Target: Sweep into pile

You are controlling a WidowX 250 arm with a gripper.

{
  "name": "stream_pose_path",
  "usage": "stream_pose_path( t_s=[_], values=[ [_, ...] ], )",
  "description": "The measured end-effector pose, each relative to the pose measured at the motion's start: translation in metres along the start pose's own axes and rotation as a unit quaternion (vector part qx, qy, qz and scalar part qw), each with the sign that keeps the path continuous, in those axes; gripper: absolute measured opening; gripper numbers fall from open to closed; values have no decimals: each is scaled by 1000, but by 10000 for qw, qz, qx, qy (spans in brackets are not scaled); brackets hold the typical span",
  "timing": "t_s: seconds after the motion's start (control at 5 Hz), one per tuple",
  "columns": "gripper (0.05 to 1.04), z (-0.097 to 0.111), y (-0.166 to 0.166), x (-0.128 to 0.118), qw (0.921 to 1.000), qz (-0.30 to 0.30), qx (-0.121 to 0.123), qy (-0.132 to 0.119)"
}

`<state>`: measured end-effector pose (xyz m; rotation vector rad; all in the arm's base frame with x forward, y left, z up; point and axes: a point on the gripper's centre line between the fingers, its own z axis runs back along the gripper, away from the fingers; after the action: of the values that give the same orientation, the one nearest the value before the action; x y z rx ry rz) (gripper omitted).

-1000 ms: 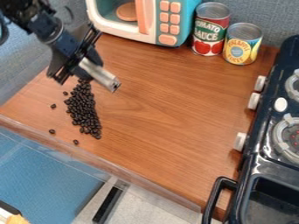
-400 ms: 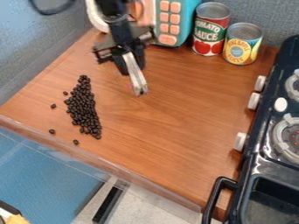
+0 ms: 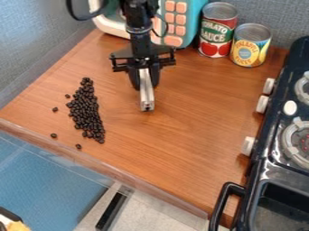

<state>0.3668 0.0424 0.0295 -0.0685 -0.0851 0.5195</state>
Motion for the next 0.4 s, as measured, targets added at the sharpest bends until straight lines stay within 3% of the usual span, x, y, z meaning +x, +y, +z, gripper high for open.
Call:
stream_pose_path(
  t_s=[0.2,0.4],
  values=[
    [413,-2,-2,-2,9998,-142,-80,82],
    [716,0,-1,-4,9992,-171,-285,215]
  ],
)
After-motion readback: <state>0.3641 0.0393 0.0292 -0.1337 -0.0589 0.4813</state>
